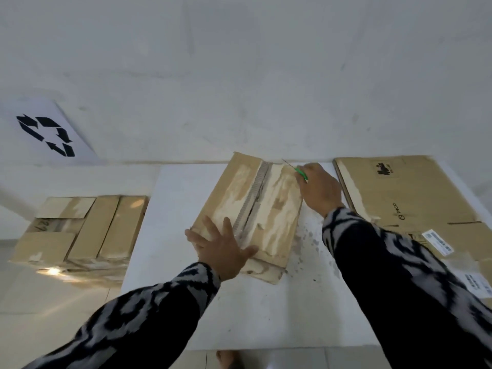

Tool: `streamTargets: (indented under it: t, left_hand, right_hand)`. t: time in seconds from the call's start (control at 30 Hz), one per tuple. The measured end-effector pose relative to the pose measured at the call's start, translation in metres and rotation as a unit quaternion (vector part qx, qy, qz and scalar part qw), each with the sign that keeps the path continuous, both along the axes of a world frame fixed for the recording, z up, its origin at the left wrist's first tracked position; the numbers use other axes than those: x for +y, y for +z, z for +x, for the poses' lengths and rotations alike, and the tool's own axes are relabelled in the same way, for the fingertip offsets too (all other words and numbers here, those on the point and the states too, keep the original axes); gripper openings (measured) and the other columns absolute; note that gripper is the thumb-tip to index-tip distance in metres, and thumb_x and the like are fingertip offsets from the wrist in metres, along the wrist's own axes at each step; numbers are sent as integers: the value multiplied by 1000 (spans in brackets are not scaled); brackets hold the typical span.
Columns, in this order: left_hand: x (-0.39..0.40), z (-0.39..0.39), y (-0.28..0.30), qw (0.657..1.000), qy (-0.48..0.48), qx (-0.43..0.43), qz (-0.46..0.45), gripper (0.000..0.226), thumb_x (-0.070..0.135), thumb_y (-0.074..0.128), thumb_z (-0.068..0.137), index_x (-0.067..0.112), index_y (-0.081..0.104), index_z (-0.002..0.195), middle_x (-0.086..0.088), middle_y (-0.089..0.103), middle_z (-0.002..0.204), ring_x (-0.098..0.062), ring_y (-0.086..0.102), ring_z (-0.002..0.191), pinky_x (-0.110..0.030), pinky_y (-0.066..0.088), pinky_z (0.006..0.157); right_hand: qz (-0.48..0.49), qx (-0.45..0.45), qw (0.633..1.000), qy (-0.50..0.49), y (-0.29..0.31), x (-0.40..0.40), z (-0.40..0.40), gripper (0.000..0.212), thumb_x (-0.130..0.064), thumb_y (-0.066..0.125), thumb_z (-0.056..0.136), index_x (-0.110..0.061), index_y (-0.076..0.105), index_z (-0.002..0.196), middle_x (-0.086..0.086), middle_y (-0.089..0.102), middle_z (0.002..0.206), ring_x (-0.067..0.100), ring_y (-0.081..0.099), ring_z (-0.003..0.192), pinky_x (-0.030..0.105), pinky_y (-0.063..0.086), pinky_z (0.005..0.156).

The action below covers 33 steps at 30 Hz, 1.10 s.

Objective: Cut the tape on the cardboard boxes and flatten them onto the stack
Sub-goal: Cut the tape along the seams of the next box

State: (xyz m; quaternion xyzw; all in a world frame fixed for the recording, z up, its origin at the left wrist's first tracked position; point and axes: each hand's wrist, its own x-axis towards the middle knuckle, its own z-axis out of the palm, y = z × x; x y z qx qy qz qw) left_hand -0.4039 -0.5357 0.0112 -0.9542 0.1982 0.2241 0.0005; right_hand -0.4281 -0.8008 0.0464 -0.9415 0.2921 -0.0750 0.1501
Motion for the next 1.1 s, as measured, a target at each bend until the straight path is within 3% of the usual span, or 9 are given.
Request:
streamTargets:
  t: [0.1, 0.2, 0.33, 0.47, 0.6, 0.77, 0.93, 1.0, 1.1]
  left_hand:
    - [9, 31, 0, 997, -61, 22, -46, 111, 87, 33, 77, 22, -9, 156, -21, -25, 158, -67, -23, 132, -71, 6, 112]
    - [23, 98, 2, 994, -100, 13, -49, 115, 94, 33, 70, 30, -5, 157, -4, -31, 158, -54, -19, 142, -65, 11, 116]
    - [12, 149, 20, 995, -28, -94, 1, 79, 61, 35, 98, 18, 5, 157, -13, -18, 163, -55, -8, 144, -62, 8, 117]
    - [-21, 79, 15, 992, -92, -71, -52, 73, 62, 26, 98, 20, 10, 155, -11, -8, 164, -52, -7, 145, -63, 5, 117]
    - [-35, 24, -4, 989, -136, -43, -36, 90, 73, 14, 92, 13, -4, 156, -8, -15, 164, -50, -12, 146, -65, 0, 116]
    - [-34, 67, -7, 966, -249, -61, -13, 99, 81, 15, 87, 13, -5, 157, -6, -13, 165, -39, -13, 149, -61, -2, 118]
    - [-21, 52, 8, 951, -301, -67, -23, 75, 68, 18, 95, 24, 15, 155, -3, -5, 165, -41, -9, 149, -66, 6, 115]
    - [-6, 31, 8, 948, -314, -23, -46, 83, 75, 10, 87, 27, 18, 154, 0, -4, 165, -40, -10, 149, -66, 9, 115]
    - [19, 16, 7, 947, -306, 12, -99, 90, 80, 37, 84, 30, 14, 156, 5, -2, 165, -31, -11, 151, -58, 4, 120]
  right_hand:
    - [46, 112, 992, 32, -4, -22, 20, 64, -56, 43, 98, -23, 33, 152, -3, 29, 159, 20, 38, 141, 38, 36, 106]
    - [76, 132, 988, -9, -5, -19, 3, 75, -69, 46, 90, -24, 35, 149, 4, 47, 147, 27, 48, 130, 40, 43, 99]
    - [60, 122, 984, -113, -5, 19, -61, 76, -74, 46, 87, -19, 45, 140, 9, 64, 124, 31, 61, 110, 35, 46, 79]
    - [78, 18, 988, -131, -12, 23, -73, 64, -63, 46, 94, -24, 44, 145, 5, 58, 134, 27, 58, 116, 36, 45, 84]
    - [120, 47, 991, -18, -20, 21, -44, 61, -65, 44, 94, -38, 39, 148, -11, 35, 156, 14, 41, 138, 35, 38, 105]
    - [166, 21, 981, -101, -26, 40, -61, 67, -71, 46, 89, -35, 44, 146, -2, 64, 130, 23, 60, 115, 36, 51, 89]
    - [143, 22, 972, -188, -33, 78, -107, 71, -73, 43, 89, -29, 47, 145, 4, 66, 124, 28, 60, 114, 35, 51, 83]
    - [149, 6, 967, -205, -35, 83, -114, 72, -73, 44, 88, -28, 49, 144, 4, 67, 123, 29, 59, 115, 41, 53, 86]
    - [166, -11, 961, -220, -35, 86, -114, 70, -71, 46, 89, -27, 50, 144, 4, 66, 126, 29, 59, 115, 41, 53, 88]
